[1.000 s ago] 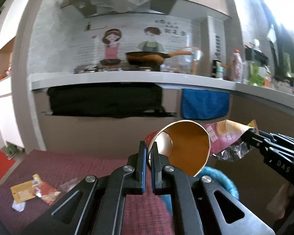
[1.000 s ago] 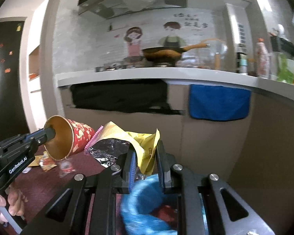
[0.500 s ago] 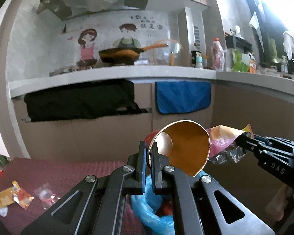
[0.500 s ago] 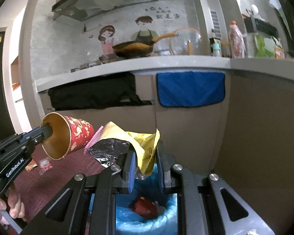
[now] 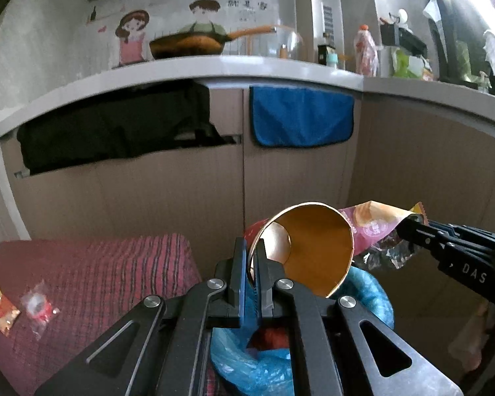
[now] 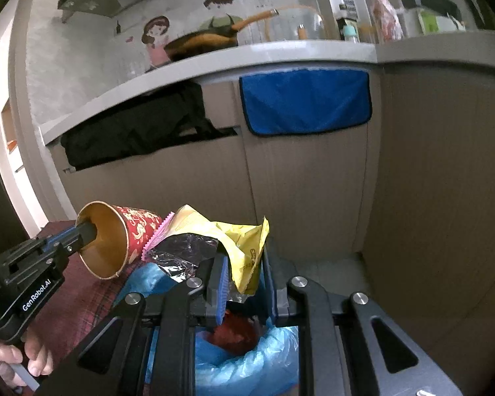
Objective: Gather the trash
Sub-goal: 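Carry the snack bag and red paper cup over the blue bin, then open both tools to drop the snack bag and paper cup into the bin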
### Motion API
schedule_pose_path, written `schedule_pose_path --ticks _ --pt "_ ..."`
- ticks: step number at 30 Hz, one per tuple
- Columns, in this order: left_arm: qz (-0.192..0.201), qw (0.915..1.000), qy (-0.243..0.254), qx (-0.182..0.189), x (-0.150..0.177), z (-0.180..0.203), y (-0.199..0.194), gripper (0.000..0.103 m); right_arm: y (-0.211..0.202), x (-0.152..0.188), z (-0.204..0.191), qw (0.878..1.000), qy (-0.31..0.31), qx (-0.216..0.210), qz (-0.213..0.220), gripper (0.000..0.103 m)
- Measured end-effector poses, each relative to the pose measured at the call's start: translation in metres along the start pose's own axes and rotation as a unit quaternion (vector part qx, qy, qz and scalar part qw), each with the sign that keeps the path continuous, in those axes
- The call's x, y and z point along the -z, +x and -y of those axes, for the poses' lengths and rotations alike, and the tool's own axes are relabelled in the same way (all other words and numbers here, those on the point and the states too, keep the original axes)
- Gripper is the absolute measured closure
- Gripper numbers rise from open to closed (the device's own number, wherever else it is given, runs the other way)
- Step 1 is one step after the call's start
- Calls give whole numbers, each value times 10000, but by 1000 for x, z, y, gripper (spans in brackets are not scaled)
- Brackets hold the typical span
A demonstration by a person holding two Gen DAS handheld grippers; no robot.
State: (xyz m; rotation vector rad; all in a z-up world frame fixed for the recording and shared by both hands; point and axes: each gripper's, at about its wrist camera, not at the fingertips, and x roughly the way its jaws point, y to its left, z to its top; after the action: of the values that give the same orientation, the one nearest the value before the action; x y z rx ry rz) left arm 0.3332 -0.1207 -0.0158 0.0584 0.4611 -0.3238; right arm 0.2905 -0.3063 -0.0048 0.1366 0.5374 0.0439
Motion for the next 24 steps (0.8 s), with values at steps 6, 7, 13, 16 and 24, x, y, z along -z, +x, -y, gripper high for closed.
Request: schedule_pose_path --ticks 6,7,13,16,24 --pt "-218 9997 -54 26 11 -3 18 99 22 11 4 9997 66 -13 -234 86" --pt "-251 9997 -68 27 12 -3 21 99 25 12 5 9996 69 -7 -268 86" --pt "-358 9993 -122 35 18 -8 30 99 37 18 5 9993 63 0 -365 84" --pt "-406 9989 -186 130 21 -10 31 96 39 20 5 9993 59 -26 -376 82" --pt "-434 9973 -368 456 16 -13 23 63 38 17 0 9994 52 18 -336 74"
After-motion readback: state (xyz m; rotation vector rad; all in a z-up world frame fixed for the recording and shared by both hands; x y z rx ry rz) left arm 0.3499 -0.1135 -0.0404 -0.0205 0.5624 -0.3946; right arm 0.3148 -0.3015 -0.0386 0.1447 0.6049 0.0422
